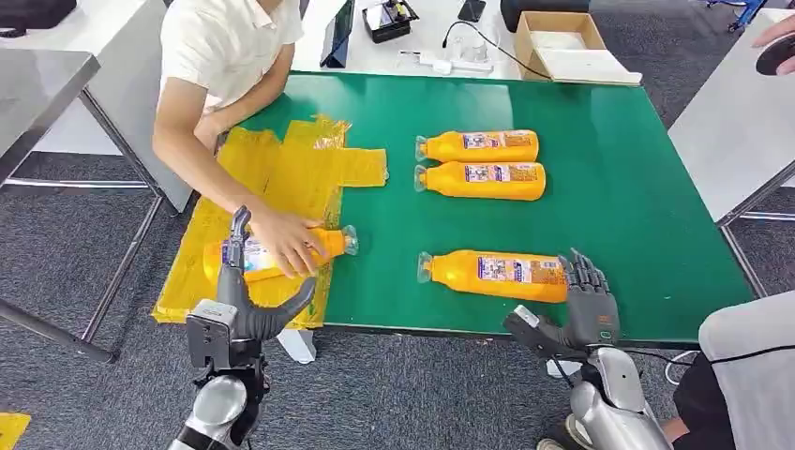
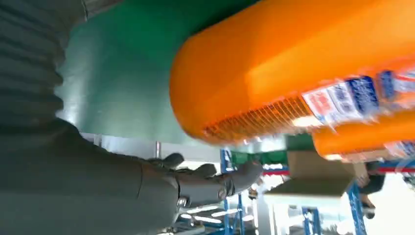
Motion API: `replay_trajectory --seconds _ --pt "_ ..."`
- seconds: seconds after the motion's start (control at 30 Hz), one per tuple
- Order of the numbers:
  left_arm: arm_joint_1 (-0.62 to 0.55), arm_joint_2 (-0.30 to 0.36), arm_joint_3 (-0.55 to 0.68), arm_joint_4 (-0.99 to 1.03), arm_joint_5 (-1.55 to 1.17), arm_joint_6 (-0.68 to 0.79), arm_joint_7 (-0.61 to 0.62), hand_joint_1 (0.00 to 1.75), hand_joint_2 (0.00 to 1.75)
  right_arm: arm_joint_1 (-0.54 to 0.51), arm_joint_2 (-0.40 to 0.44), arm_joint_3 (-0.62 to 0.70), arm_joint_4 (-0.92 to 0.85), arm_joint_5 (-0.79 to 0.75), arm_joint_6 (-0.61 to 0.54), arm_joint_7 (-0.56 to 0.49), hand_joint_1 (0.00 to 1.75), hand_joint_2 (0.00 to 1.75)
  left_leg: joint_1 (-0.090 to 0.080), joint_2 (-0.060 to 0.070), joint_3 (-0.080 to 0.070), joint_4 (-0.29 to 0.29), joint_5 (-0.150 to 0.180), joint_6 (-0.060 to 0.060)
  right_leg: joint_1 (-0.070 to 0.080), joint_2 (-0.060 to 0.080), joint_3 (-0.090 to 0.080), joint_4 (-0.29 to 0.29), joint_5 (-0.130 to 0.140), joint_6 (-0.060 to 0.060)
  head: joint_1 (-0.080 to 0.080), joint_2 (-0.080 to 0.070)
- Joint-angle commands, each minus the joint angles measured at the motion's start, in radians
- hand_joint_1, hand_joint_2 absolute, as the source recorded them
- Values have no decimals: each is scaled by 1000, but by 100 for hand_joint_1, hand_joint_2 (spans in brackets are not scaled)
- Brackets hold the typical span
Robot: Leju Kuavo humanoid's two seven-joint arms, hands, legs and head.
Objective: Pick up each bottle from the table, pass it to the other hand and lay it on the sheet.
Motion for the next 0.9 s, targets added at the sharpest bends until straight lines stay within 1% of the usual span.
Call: replay_trajectory --seconds 0.03,0.1,0.23,0.27,0.3,0.33,0.4,0.43,0.63,0.67,0.7,0.73,0.77,0.8,0.83,0.9 --pt "-47 15 -52 61 6 -17 14 0 175 -149 12 59 208 64 25 38 0 175 0 3 5 0 -2 -2 1 2 4 0 -1 -2 0 0" --pt "-49 12 -54 62 6 -17 14 0 175 -159 14 59 208 63 32 38 0 175 0 2 3 0 -1 -1 0 1 2 0 0 -2 0 0" --pt "-52 13 -56 66 6 -18 13 0 175 -164 18 58 212 60 31 34 0 175 0 2 4 0 -1 -2 1 1 4 0 -1 -3 0 0" --pt "-56 14 -60 69 7 -19 13 0 175 -178 20 68 221 73 27 38 0 175 1 2 6 0 -2 -2 1 1 5 0 -2 -3 0 0" --pt "-60 14 -64 71 7 -20 13 0 175 -195 22 80 227 87 27 43 0 175 0 2 3 -1 0 -1 0 1 3 0 0 -2 0 0" --pt "-64 14 -69 74 7 -21 13 0 175 -212 32 79 229 78 37 34 0 175 0 3 6 -1 -1 -1 1 2 4 0 -1 -3 0 0" --pt "-69 14 -75 78 6 -24 14 0 175 -233 39 101 228 98 47 42 0 175 0 3 3 0 0 -1 0 3 2 0 0 -1 0 0" --pt "-71 14 -76 80 6 -24 15 0 175 -236 46 97 224 87 56 38 0 175 0 4 4 0 -1 -1 0 3 3 0 -1 -2 0 0" --pt "-76 17 -86 86 10 -43 31 0 175 -260 52 120 246 87 122 48 0 175 0 2 4 -1 -1 -1 0 2 3 0 -1 -2 0 0" --pt "-78 13 -83 88 75 -105 62 0 175 -262 55 113 251 66 122 35 0 175 0 2 4 -1 0 -1 0 2 3 0 0 -2 0 0" --pt "-78 13 -83 88 75 -105 62 0 175 -262 55 113 251 66 122 35 0 175 1 4 8 0 -3 -2 1 3 7 1 -2 -4 0 0" --pt "-79 12 -83 88 75 -105 62 0 175 -259 55 113 252 66 119 35 0 175 0 2 4 0 -1 -1 1 2 3 0 -1 -2 0 0" --pt "-79 12 -83 88 75 -105 62 0 175 -259 55 113 252 66 119 35 0 175 1 2 6 0 -2 -1 1 2 5 0 -1 -3 0 0" --pt "-80 12 -83 88 75 -106 62 0 175 -256 54 113 252 65 116 35 0 175 0 1 2 -1 0 0 0 1 2 0 0 -1 0 0" --pt "-80 12 -83 88 75 -106 62 0 175 -256 54 113 252 65 116 35 0 175 0 2 4 0 -1 -1 1 2 4 0 -1 -2 0 0" --pt "-80 12 -83 88 75 -106 62 0 175 -256 54 113 252 65 116 35 0 175 0 1 3 -1 0 -1 0 1 3 0 0 -1 0 0"
